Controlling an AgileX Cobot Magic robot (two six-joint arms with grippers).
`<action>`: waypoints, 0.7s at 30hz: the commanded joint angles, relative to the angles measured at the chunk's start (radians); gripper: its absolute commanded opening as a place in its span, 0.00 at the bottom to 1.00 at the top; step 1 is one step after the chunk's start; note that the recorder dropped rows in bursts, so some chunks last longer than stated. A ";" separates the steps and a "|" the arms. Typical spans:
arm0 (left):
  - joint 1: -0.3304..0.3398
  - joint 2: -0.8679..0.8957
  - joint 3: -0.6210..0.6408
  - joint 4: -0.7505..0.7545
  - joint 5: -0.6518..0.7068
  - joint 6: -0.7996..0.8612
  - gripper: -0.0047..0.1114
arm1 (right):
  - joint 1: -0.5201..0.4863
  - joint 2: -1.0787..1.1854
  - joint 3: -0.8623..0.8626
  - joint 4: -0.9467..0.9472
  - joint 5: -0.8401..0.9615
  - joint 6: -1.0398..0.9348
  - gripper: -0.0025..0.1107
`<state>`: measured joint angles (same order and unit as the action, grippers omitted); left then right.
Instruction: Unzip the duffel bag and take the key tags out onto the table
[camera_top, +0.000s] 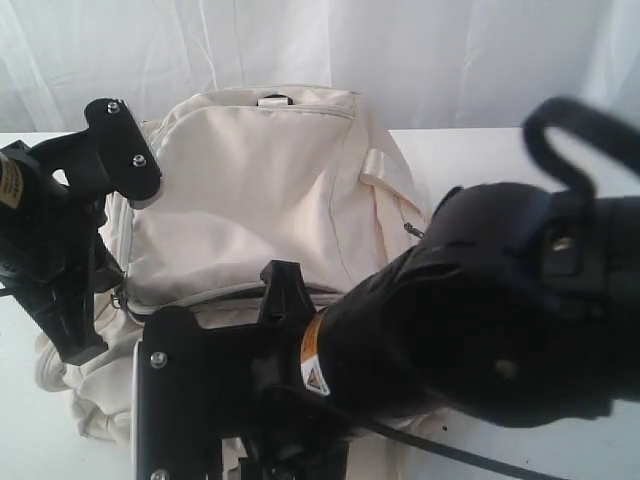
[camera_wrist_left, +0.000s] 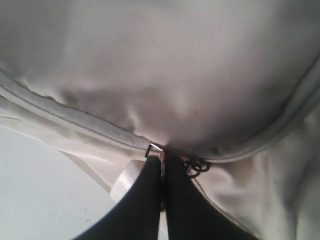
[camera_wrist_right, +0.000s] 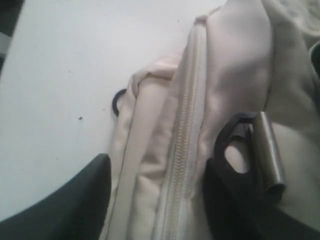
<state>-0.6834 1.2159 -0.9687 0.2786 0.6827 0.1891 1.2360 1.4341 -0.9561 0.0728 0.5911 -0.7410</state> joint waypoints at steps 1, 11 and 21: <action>0.003 -0.007 0.002 -0.017 0.003 -0.002 0.04 | 0.004 0.070 0.003 -0.195 0.010 0.202 0.34; 0.003 -0.007 0.002 -0.017 0.001 -0.002 0.04 | 0.004 0.089 0.003 -0.334 0.332 0.431 0.02; 0.003 -0.007 0.004 -0.017 -0.003 -0.002 0.04 | 0.004 0.073 0.003 -0.500 0.563 0.569 0.02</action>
<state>-0.6834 1.2159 -0.9687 0.2522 0.6652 0.1891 1.2443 1.5198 -0.9595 -0.3819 1.0144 -0.2073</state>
